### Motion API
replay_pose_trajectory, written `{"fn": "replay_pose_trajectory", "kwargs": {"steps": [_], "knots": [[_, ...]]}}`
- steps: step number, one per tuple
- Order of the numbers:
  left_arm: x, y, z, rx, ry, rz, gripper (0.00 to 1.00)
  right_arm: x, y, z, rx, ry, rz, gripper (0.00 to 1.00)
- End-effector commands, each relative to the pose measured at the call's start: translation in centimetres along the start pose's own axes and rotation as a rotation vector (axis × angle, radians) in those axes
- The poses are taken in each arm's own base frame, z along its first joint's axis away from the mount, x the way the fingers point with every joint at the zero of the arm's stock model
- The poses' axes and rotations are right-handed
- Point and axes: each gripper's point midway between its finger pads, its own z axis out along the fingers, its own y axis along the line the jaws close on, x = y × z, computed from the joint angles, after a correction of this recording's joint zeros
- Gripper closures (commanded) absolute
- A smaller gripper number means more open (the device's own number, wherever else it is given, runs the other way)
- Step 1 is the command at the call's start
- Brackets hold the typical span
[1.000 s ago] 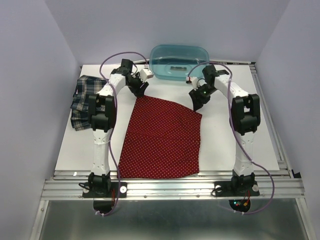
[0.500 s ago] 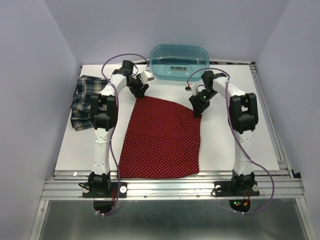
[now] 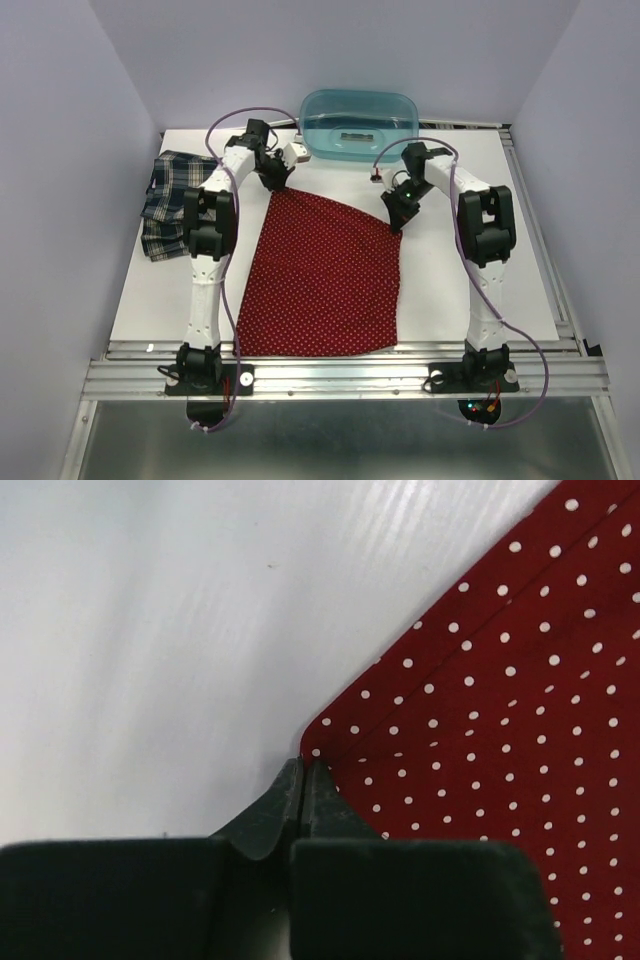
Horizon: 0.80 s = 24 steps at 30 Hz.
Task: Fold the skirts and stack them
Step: Fold the skirt
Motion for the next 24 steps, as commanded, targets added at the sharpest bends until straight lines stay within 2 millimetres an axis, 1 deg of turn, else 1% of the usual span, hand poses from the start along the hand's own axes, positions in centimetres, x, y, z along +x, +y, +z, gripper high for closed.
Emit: {"fn": "replay_pose_trajectory", "kwargs": {"steps": [1,2,3,4,5,6,7,8,9,10,11,12,13,14,16,17,18,19,20,21,22,23,24], "knots": [[-0.8,3.3,-1.4,-0.117,0.007,0.009,1.0,-1.3,-3.1,-0.2,0.14,-0.026,-0.017,0.99],[-1.8,4.4,-2.4,-0.158,-0.013,0.014,1.0,-1.6,-3.6,-0.6,0.172,-0.032,-0.009,0.99],[-2.4,5.0,-2.9,-0.182,-0.031,0.015,1.0,-2.1,-4.0,-1.0,0.195,-0.043,-0.008,0.99],[-3.6,6.1,-3.8,-0.226,-0.063,0.012,1.0,-3.3,-4.6,-1.9,0.235,-0.073,-0.007,0.99],[-4.1,6.5,-4.2,-0.244,-0.079,0.011,1.0,-4.0,-4.8,-2.3,0.248,-0.096,-0.01,0.99],[-5.4,7.1,-5.6,-0.279,-0.108,0.02,1.0,-4.5,-5.7,-3.2,0.286,-0.116,-0.005,0.99],[-6.1,7.4,-6.2,-0.296,-0.127,0.026,1.0,-5.0,-5.9,-3.7,0.302,-0.127,-0.003,0.99],[-7.1,7.9,-7.0,-0.326,-0.156,0.031,1.0,-6.3,-6.5,-5.0,0.348,-0.165,-0.007,0.99],[-8.3,8.2,-8.4,-0.354,-0.184,0.043,1.0,-6.8,-7.1,-5.9,0.374,-0.189,-0.006,0.99],[-9.0,8.4,-9.1,-0.371,-0.2,0.052,1.0,-7.3,-7.2,-6.6,0.389,-0.203,-0.009,0.99],[-9.6,8.7,-9.9,-0.392,-0.219,0.061,1.0,-8.4,-7.4,-8.0,0.425,-0.238,-0.018,0.99],[-10.6,8.7,-11.4,-0.415,-0.239,0.077,1.0,-8.7,-7.8,-8.9,0.441,-0.258,-0.016,0.99],[-11.0,8.7,-12.0,-0.424,-0.248,0.084,1.0,-9.2,-7.7,-9.6,0.453,-0.278,-0.025,0.99],[-11.6,8.3,-13.1,-0.43,-0.262,0.099,1.0,-9.8,-7.3,-10.8,0.462,-0.303,-0.038,0.99],[-11.9,7.5,-14.2,-0.424,-0.273,0.112,1.0,-10.0,-6.6,-11.5,0.453,-0.321,-0.05,0.99],[-11.0,6.7,-13.8,-0.397,-0.259,0.105,1.0,-10.0,-5.8,-11.7,0.429,-0.33,-0.065,0.99],[-11.6,6.0,-15.4,-0.406,-0.272,0.12,1.0,-9.7,-5.0,-12.1,0.417,-0.334,-0.071,0.99],[-10.4,4.9,-14.5,-0.368,-0.252,0.114,1.0,-9.4,-4.4,-12.1,0.399,-0.334,-0.082,0.99],[-11.3,4.7,-16.0,-0.388,-0.268,0.136,1.0,-9.0,-4.1,-12.2,0.397,-0.329,-0.086,0.99],[-9.8,3.5,-15.0,-0.348,-0.245,0.118,1.0,-8.6,-3.7,-12.1,0.385,-0.325,-0.092,0.99],[-10.4,2.5,-16.7,-0.358,-0.26,0.136,1.0,-7.7,-3.0,-11.9,0.376,-0.314,-0.095,0.99],[-8.7,1.1,-15.6,-0.318,-0.232,0.114,1.0,-7.2,-2.8,-11.8,0.374,-0.306,-0.109,0.99],[-9.0,0.1,-17.0,-0.324,-0.245,0.126,1.0,-6.6,-2.5,-11.5,0.369,-0.297,-0.109,0.99]]}}
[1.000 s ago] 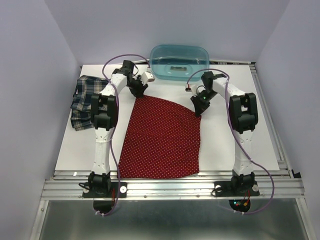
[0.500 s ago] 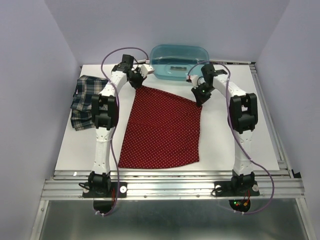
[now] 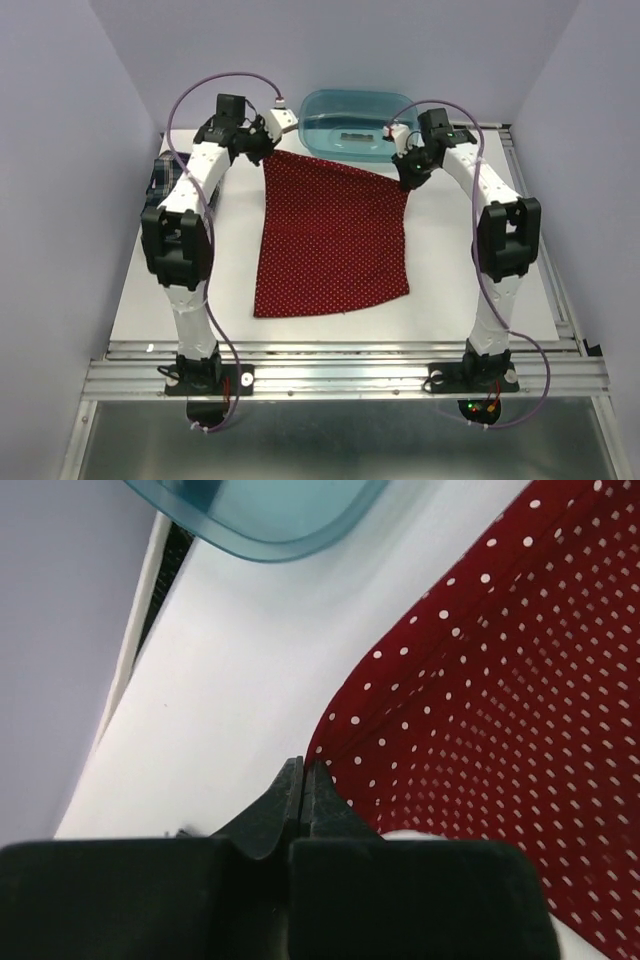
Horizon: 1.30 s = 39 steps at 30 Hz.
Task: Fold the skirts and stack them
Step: Fold the skirt
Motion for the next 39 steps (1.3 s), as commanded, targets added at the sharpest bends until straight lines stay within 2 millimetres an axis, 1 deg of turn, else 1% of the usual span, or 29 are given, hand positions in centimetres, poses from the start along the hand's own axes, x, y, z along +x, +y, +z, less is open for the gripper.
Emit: {"fn": "replay_pose_trajectory", "kwargs": {"steps": [1,2,3,4,5,6,7,8,9,10,11,12,13,14,15,17,18,19,21,24,26,27,30,31,33,34,35,36,39], "knots": [[-0.7,-1.7,-4.8,-0.007,-0.029,0.039,1.0,1.0,1.1,-2.6,0.001,-0.019,-0.041,0.99],[1.2,-3.4,-4.5,0.021,0.0,0.024,1.0,2.0,1.8,-2.7,-0.012,-0.01,-0.042,0.99],[1.0,-4.0,-5.7,0.012,-0.007,0.033,1.0,2.4,2.2,-2.8,-0.021,-0.007,-0.043,0.99],[1.6,-4.7,-6.0,0.018,0.003,0.036,1.0,2.8,3.0,-2.7,-0.035,-0.001,-0.048,0.99],[2.2,-5.3,-6.2,0.021,0.01,0.039,1.0,4.1,3.8,-2.6,-0.055,0.019,-0.041,0.99],[3.8,-7.0,-6.6,0.038,0.036,0.024,1.0,4.4,5.0,-2.3,-0.077,0.03,-0.052,0.99],[4.4,-7.7,-6.8,0.042,0.044,0.025,1.0,5.1,5.7,-2.1,-0.088,0.045,-0.056,0.99],[6.2,-9.4,-6.6,0.07,0.068,0.009,1.0,6.6,6.8,-1.7,-0.101,0.069,-0.054,0.99],[6.2,-10.0,-7.4,0.065,0.063,0.015,1.0,7.0,7.6,-1.5,-0.11,0.076,-0.061,0.99],[6.7,-10.5,-7.6,0.069,0.068,0.012,1.0,7.5,7.9,-1.5,-0.112,0.078,-0.057,0.99],[7.1,-11.1,-7.7,0.073,0.073,0.013,1.0,7.5,8.6,-1.3,-0.114,0.07,-0.07,0.99],[7.9,-12.1,-8.2,0.077,0.085,0.008,1.0,8.5,9.0,-1.5,-0.115,0.081,-0.062,0.99],[8.3,-12.5,-8.4,0.078,0.09,0.006,1.0,8.5,9.4,-1.4,-0.115,0.078,-0.069,0.99],[9.2,-13.3,-8.4,0.085,0.107,-0.003,1.0,8.7,9.5,-1.5,-0.111,0.081,-0.064,0.99],[9.2,-13.6,-8.9,0.079,0.102,-0.004,1.0,9.1,9.6,-1.6,-0.108,0.081,-0.065,0.99],[9.9,-14.6,-9.2,0.089,0.11,-0.009,1.0,9.4,10.1,-1.6,-0.112,0.086,-0.073,0.99],[10.4,-15.6,-9.3,0.104,0.118,-0.013,1.0,9.7,10.1,-1.6,-0.109,0.093,-0.074,0.99],[10.7,-16.0,-9.3,0.109,0.125,-0.025,1.0,10.1,10.2,-1.5,-0.107,0.097,-0.073,0.99],[11.1,-16.6,-9.5,0.107,0.132,-0.042,1.0,10.0,10.6,-1.6,-0.108,0.097,-0.08,0.99],[11.0,-16.8,-9.9,0.096,0.135,-0.071,1.0,9.0,10.7,-2.6,-0.106,0.077,-0.07,0.99],[10.5,-17.0,-10.7,0.094,0.123,-0.07,1.0,8.7,10.9,-3.3,-0.112,0.075,-0.066,0.99],[10.1,-17.0,-11.4,0.083,0.111,-0.063,1.0,8.1,10.8,-3.9,-0.105,0.058,-0.072,0.99],[10.1,-17.5,-12.3,0.077,0.113,-0.052,1.0,8.1,11.0,-5.0,-0.095,0.049,-0.077,0.99],[9.9,-17.6,-13.0,0.076,0.111,-0.04,1.0,8.2,11.5,-5.1,-0.105,0.056,-0.082,0.99],[10.1,-18.4,-13.5,0.094,0.115,-0.036,1.0,8.4,11.8,-5.6,-0.105,0.052,-0.084,0.99],[10.1,-18.9,-14.0,0.101,0.112,-0.029,1.0,9.2,12.1,-5.5,-0.111,0.063,-0.08,0.99],[10.2,-19.3,-14.1,0.109,0.11,-0.024,1.0,9.5,12.6,-5.3,-0.119,0.069,-0.084,0.99],[10.5,-20.1,-14.3,0.121,0.102,-0.021,1.0,10.5,13.1,-5.1,-0.129,0.085,-0.077,0.99],[11.0,-21.0,-14.0,0.124,0.078,0.002,1.0,11.5,14.6,-4.1,-0.156,0.104,-0.088,0.99]]}}
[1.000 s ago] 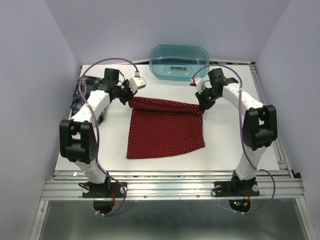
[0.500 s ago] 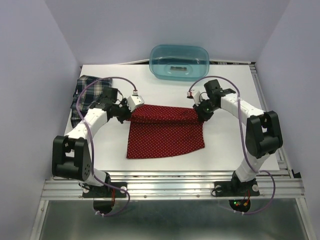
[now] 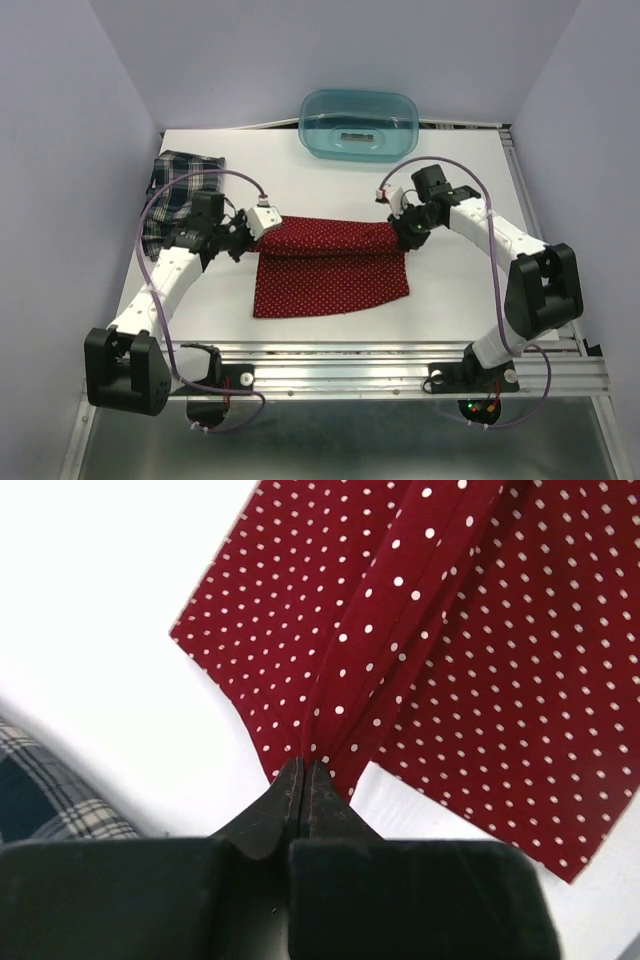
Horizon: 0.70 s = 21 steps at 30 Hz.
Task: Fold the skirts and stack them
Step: Fold the skirt
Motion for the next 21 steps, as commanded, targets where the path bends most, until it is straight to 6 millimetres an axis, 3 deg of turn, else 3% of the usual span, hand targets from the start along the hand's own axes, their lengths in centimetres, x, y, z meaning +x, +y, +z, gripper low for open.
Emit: {"fn": "replay_pose_trajectory", "kwargs": {"steps": [1,5,12,15,16,21], "knots": [[2.3,-2.6,0.3,0.042,0.019,0.024,1.0,2.7,2.1,1.6,-0.03,0.068,0.008,0.99],[3.9,-4.1,1.6,0.066,0.02,0.087,0.86,3.8,3.6,3.2,-0.047,0.104,-0.025,0.99],[6.1,-5.9,2.6,0.102,0.037,0.237,0.83,4.9,3.6,3.7,-0.039,0.127,-0.028,0.99],[6.3,-6.6,3.1,0.133,0.055,0.256,0.7,4.8,3.9,3.7,-0.047,0.128,-0.037,0.99],[6.4,-6.9,3.3,0.154,0.064,0.253,0.62,4.7,4.0,3.6,-0.049,0.126,-0.037,0.99],[6.2,-7.4,3.3,0.191,0.082,0.252,0.49,5.0,4.6,3.5,-0.061,0.13,-0.043,0.99]]}}
